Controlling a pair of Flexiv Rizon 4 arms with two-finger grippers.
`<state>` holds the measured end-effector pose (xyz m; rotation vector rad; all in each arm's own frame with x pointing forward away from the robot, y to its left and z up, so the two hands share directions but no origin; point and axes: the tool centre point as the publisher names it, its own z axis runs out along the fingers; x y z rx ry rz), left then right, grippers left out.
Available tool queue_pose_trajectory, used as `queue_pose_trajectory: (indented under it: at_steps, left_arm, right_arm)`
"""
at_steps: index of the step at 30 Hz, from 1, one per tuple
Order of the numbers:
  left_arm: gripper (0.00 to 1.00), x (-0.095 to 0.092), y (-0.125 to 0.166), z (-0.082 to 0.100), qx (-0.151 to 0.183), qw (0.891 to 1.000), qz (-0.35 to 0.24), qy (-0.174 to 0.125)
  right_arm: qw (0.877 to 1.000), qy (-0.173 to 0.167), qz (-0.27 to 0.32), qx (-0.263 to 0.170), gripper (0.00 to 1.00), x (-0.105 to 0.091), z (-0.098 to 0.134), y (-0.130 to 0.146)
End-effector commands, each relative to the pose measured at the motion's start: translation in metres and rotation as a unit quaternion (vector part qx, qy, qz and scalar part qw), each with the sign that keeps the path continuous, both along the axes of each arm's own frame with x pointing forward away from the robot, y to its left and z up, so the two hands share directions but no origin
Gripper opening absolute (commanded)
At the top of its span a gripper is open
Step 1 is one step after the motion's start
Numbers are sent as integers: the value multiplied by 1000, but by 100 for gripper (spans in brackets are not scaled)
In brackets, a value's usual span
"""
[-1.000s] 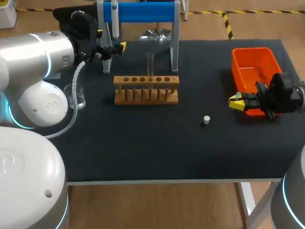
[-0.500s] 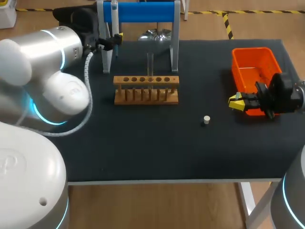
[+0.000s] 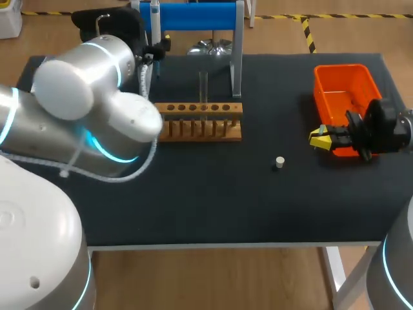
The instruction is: Invert the test tube, pick up the pipette, mount the tip to pipette, aspirate from beaker and dispense into the tube, eject the tip, return the pipette, and cap with the stopper.
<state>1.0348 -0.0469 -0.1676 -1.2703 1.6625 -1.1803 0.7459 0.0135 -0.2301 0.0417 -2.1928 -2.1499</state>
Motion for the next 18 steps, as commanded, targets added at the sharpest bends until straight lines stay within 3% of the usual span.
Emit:
queue_pose_trajectory:
  at_steps: [1, 12, 14, 16, 18]
  left_arm:
    - [100, 13, -8, -10, 32, 992, 122, -25]
    - [100, 33, -12, -15, 17, 991, 127, -32]
    - [98, 36, -12, -16, 15, 991, 127, -30]
    - [82, 39, -12, -17, 14, 991, 127, -30]
    - [84, 41, -12, -18, 12, 991, 127, -29]
  right_arm:
    - [1000, -1, -2, -1, 0, -1, 1, 0]
    - [1000, -1, -2, -1, 0, -1, 1, 0]
    - [1000, -1, -2, -1, 0, -1, 1, 0]
    - [1000, -1, -2, -1, 0, -1, 1, 0]
    - [1000, -1, -2, -1, 0, -1, 1, 0]
